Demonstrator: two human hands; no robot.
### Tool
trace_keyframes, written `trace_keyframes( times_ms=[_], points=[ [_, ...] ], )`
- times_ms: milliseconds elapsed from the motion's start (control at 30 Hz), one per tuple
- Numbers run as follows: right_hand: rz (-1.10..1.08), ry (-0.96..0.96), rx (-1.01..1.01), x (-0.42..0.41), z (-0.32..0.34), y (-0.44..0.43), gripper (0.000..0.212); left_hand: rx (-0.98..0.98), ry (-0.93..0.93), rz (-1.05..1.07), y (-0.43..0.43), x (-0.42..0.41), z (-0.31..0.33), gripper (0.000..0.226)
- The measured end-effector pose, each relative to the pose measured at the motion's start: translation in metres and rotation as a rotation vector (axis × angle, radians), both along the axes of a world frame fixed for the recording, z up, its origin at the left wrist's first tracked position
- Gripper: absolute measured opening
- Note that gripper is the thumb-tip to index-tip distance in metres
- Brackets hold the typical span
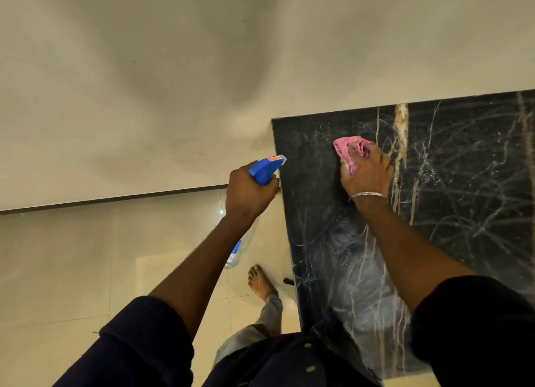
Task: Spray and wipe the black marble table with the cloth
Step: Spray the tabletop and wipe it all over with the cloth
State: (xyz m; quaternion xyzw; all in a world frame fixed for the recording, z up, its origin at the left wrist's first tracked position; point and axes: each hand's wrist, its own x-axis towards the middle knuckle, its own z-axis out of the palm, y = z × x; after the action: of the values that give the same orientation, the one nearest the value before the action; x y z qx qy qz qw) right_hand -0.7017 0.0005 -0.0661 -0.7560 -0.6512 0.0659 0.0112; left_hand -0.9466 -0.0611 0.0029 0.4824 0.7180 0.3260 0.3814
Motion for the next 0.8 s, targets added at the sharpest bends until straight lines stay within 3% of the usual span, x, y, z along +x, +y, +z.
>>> trace_keyframes(
  times_ms=[133,300,433,633,800],
  points=[
    [-0.055,0.063,0.033,-0.044,0.001,-0.012,0.048,0.010,0.014,-0.002,-0.005,0.000,0.002,0.013],
    [0.271,0.091,0.022,-0.131,-0.004,-0.057,0.040,0.036,0.051,0.004,-0.016,-0.001,0.003,0.013],
    [0.445,0.100,0.013,-0.101,-0.002,-0.062,0.041,0.051,0.073,0.016,-0.021,-0.001,0.005,0.013],
    [0.115,0.018,0.050,0.033,-0.005,-0.053,0.052,0.036,0.054,-0.009,-0.032,0.011,0.011,0.011],
    [-0.166,0.085,0.043,0.023,0.001,-0.057,0.052,0.042,0.054,0.017,-0.046,0.022,0.015,0.011]
  ],
)
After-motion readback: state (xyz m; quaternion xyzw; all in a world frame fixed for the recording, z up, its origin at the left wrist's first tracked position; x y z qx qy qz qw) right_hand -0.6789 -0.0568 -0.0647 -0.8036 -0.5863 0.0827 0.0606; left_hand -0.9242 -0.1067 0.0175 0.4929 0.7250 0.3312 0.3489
